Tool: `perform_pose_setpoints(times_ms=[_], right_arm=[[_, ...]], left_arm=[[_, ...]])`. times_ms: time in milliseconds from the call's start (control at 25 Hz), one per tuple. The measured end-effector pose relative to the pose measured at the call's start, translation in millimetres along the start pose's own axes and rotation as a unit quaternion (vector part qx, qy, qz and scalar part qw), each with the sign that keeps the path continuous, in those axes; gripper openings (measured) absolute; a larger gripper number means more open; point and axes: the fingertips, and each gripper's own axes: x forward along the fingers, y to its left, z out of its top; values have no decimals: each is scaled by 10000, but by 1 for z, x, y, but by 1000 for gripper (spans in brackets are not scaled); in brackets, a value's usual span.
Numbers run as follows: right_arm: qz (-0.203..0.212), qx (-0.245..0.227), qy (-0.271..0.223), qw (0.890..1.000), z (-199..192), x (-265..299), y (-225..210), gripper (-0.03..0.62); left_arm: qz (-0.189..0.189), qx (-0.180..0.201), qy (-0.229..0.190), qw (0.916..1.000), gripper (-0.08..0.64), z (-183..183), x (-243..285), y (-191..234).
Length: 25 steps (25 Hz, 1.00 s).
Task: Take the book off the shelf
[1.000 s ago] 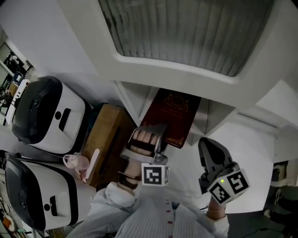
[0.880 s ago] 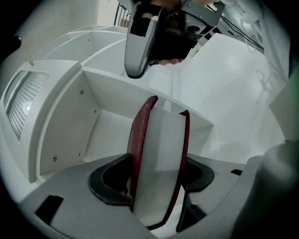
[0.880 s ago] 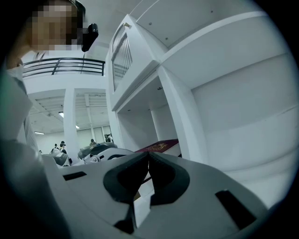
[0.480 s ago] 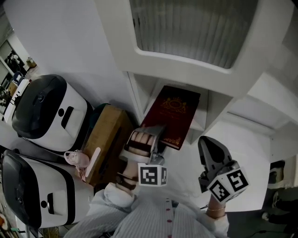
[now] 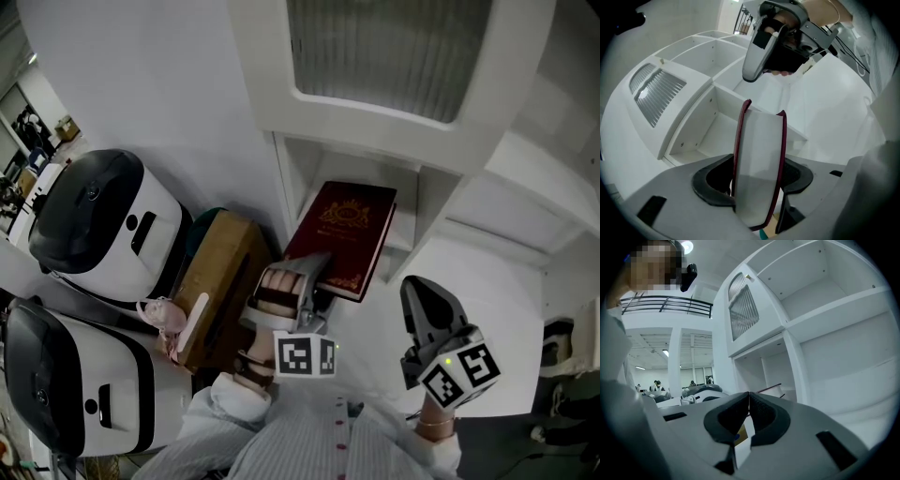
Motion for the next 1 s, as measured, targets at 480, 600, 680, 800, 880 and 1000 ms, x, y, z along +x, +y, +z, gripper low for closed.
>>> perform_pose_setpoints(times_ms=[480, 600, 680, 800, 880, 1000], right_arm=[[-22, 87, 39, 10000, -2, -28, 28, 14], [31, 104, 53, 9999, -4, -37, 34, 14], [77, 110, 62, 9999, -5, -41, 38, 14], [135, 119, 72, 9998, -7, -46, 44, 14], [175, 119, 79, 9997, -8, -48, 48, 14], [223, 116, 89, 9996, -10, -53, 54, 14]], left_arm=[[-76, -328, -62, 9994, 258, 14, -41, 4], [-70, -417, -44, 9991, 256, 18, -53, 3], [-55, -486, -32, 9988, 255, 20, -63, 1], [-131, -687, -37, 9975, 254, 21, -77, -2], [-267, -955, -45, 9951, 246, 21, -84, -6], [-407, -1289, -47, 9908, 236, 18, -95, -15]])
